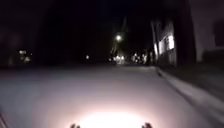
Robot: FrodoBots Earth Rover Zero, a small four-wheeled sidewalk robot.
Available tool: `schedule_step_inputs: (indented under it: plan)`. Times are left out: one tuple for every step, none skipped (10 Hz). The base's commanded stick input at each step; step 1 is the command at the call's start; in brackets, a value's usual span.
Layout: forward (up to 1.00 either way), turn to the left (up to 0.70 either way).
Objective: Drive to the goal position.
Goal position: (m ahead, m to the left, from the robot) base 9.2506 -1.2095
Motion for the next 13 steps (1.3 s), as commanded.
schedule_step_inputs:
  plan:
    - [0.70,0.00]
    - [0.70,0.00]
    - [0.70,0.00]
    - [0.70,0.00]
    - [0.70,0.00]
    - [0.70,0.00]
    - [0.70,0.00]
    - [0.70,0.00]
    - [0.70,0.00]
    - [0.70,0.00]
    - [0.70,0.00]
    - [0.70,0.00]
    - [0.70,0.00]
